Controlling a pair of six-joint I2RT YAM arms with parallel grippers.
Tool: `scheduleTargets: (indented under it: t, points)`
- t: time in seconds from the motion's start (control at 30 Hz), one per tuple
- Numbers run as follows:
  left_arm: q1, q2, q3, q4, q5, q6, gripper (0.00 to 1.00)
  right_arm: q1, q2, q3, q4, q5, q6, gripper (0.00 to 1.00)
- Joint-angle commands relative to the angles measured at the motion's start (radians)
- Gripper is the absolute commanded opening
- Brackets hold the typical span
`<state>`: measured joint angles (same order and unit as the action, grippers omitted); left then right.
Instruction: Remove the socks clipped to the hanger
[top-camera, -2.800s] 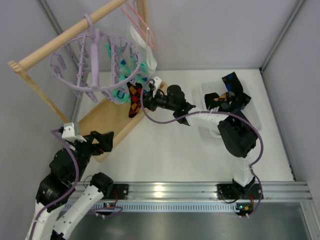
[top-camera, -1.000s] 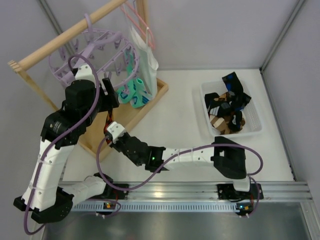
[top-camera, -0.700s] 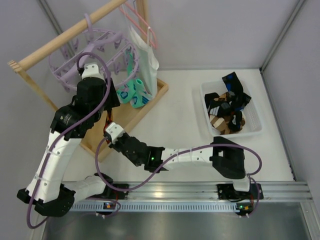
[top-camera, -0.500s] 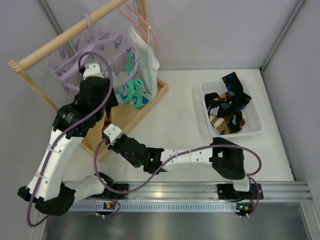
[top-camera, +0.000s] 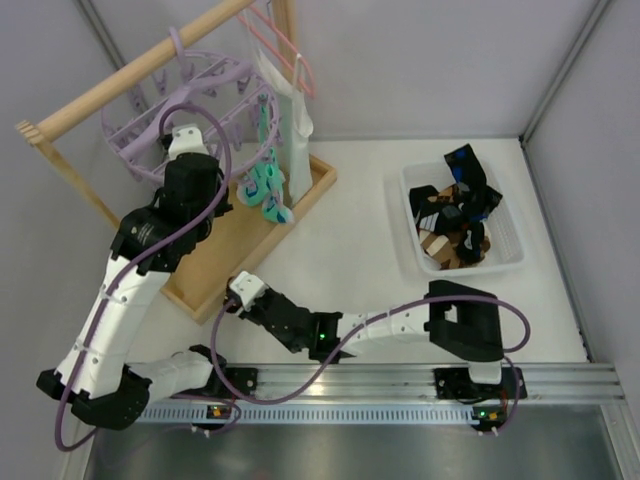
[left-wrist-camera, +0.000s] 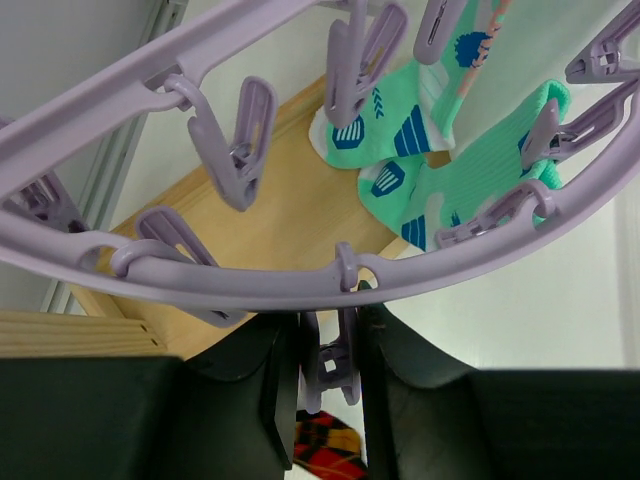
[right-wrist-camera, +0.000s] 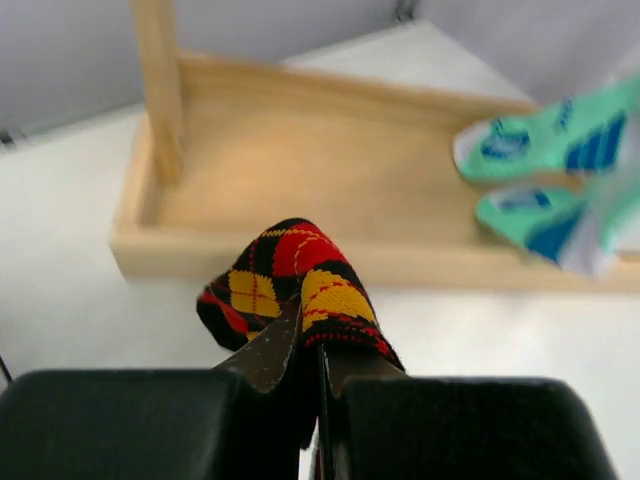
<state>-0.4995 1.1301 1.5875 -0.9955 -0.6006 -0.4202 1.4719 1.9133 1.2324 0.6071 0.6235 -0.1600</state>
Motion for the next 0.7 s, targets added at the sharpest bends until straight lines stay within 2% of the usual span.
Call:
scheduleTargets:
  t: [0.0, 0.07, 0.1, 0.17, 0.2, 0.27, 0.3, 0.33, 0.37, 0.4, 0.47, 0.5, 0.57, 0.6, 0.67]
  points:
    - [-0.005, -0.035, -0.018, 0.04, -0.022, 0.004, 0.09, 0.016, -0.183, -0.18, 0.129, 0.077, 0.065, 0.0]
    - [-0.005, -0.05, -0.024, 0.038, -0.018, 0.009, 0.11, 0.007, -0.296, -0.241, 0.064, 0.091, 0.089, 0.0]
    - [-0.005, -0.074, -0.029, 0.04, -0.001, 0.009, 0.28, -0.013, -0.334, -0.276, 0.012, 0.093, 0.127, 0.0]
    - [-0.004, -0.102, -0.05, 0.04, 0.013, 0.012, 0.39, -0.048, -0.457, -0.297, -0.194, 0.099, 0.189, 0.0]
    - [-0.004, -0.13, -0.06, 0.038, 0.018, 0.015, 0.51, -0.1, -0.5, -0.301, -0.281, 0.096, 0.242, 0.0]
    - [-0.005, -0.167, -0.095, 0.04, 0.039, 0.024, 0.65, -0.162, -0.621, -0.306, -0.472, 0.097, 0.28, 0.0]
    - [-0.005, -0.205, -0.109, 0.038, 0.048, 0.031, 0.71, -0.232, -0.66, -0.304, -0.528, 0.097, 0.298, 0.0]
    - [-0.005, -0.226, -0.124, 0.044, 0.082, 0.038, 0.87, -0.267, -0.734, -0.304, -0.576, 0.1, 0.301, 0.0]
    - [-0.005, -0.249, -0.161, 0.052, 0.106, 0.055, 0.92, -0.307, -0.766, -0.288, -0.693, 0.097, 0.304, 0.0]
    - [-0.005, -0.301, -0.182, 0.06, 0.137, 0.063, 0.94, -0.399, -0.795, -0.274, -0.743, 0.094, 0.307, 0.0]
    - [-0.005, -0.361, -0.259, 0.089, 0.209, 0.067, 0.98, -0.502, -0.859, -0.229, -0.823, 0.081, 0.289, 0.0]
    - [-0.005, -0.419, -0.286, 0.098, 0.229, 0.066, 0.98, -0.612, -0.873, -0.214, -0.87, 0.071, 0.269, 0.0]
    - [-0.004, -0.481, -0.361, 0.121, 0.255, 0.042, 0.98, -0.73, -0.895, -0.162, -0.897, 0.035, 0.243, 0.0]
    - [-0.005, -0.542, -0.388, 0.129, 0.262, 0.034, 0.98, -0.852, -0.893, -0.146, -0.903, 0.024, 0.22, 0.0]
    - [-0.004, -0.602, -0.466, 0.158, 0.259, 0.012, 0.98, -0.98, -0.85, -0.088, -0.897, -0.077, 0.208, 0.0]
